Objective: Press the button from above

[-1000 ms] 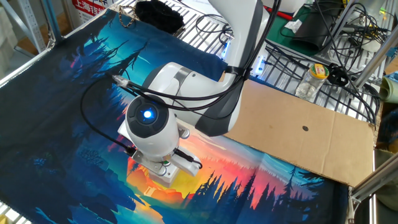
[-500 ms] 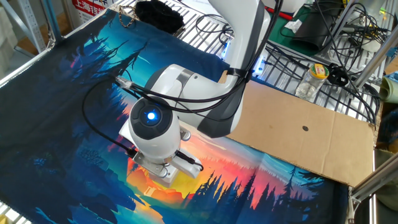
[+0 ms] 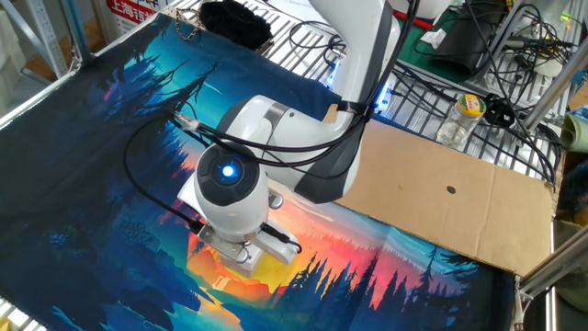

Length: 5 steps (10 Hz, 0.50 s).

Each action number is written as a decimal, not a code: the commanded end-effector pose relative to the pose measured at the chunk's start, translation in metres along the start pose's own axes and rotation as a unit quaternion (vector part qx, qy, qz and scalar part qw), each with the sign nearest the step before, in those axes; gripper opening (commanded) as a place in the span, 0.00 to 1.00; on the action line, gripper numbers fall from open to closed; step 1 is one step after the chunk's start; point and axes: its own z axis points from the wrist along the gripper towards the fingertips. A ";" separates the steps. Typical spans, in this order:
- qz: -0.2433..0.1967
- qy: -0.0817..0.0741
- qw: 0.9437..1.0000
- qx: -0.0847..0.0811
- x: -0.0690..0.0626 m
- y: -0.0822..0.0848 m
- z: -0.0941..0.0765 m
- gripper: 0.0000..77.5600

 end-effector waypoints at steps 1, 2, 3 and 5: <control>0.003 -0.009 1.000 0.011 -0.001 0.010 0.061 0.00; 0.004 -0.010 1.000 0.011 -0.002 0.010 0.063 0.00; 0.003 -0.013 1.000 0.011 -0.003 0.009 0.066 0.00; 0.001 -0.010 1.000 0.012 0.001 0.006 0.060 0.00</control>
